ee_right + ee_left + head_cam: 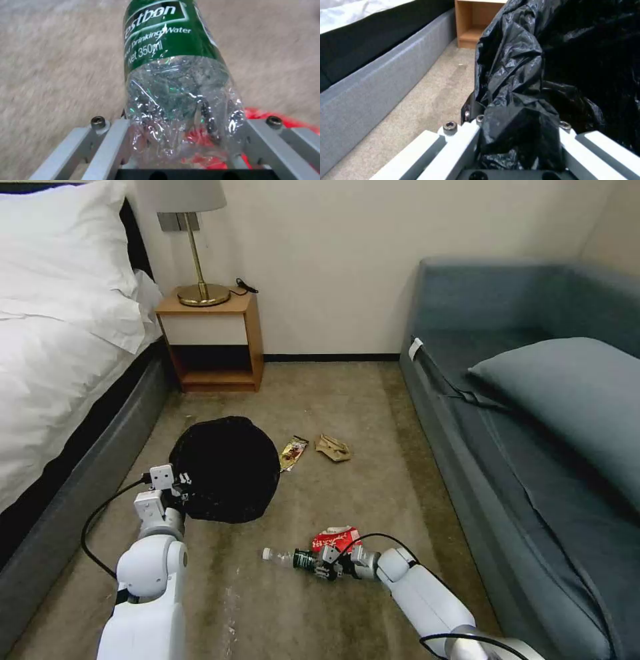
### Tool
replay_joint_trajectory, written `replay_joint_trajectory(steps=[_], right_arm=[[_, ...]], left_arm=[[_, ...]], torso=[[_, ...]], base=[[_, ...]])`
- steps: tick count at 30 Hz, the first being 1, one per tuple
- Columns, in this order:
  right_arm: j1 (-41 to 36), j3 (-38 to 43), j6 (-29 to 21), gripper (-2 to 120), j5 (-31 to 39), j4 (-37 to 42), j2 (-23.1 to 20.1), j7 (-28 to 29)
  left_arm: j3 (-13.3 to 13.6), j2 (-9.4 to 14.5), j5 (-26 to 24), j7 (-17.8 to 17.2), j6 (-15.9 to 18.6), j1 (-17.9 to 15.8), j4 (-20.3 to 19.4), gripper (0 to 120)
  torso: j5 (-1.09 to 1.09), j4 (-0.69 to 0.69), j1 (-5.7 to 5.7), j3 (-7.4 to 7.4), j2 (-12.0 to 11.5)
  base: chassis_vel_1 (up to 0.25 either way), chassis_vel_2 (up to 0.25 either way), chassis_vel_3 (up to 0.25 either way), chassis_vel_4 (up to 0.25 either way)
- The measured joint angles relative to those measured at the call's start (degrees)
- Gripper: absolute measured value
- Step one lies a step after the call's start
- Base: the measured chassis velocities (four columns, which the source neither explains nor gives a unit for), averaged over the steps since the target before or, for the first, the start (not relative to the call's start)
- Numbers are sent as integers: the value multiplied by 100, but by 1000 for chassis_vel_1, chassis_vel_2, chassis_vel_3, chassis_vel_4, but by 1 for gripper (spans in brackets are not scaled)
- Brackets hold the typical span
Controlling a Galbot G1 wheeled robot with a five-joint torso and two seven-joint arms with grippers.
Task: Pick up the trash bin, then pick up the garbage on the floor and place it into the trash bin.
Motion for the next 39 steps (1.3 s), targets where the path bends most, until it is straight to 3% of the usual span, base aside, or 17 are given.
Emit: replay_joint_trajectory(steps=[13,23,28,39], right_arm=[[-131,175,157,29,468,577,-106,225],[-780,1062,35,29,1188,1559,-263,644],[-1157,1285,334,29,1544,2249,-233,1621],[-1288,1203,14,29,1872,3606,-386,2167]], left_arm=[[-49,34,-55,3,-14,-54,98,1],[-62,46,-101,63,-141,-217,346,1],[21,32,-87,71,-167,-269,484,1],[94,-33,-58,65,-180,-288,510,1]], torso=[[0,1,0,0,0],[0,0,0,0,-1],[1,0,0,0,-1],[0,0,0,0,-1]], base=[[0,0,0,0],[0,0,0,0],[0,0,0,0],[0,0,0,0]])
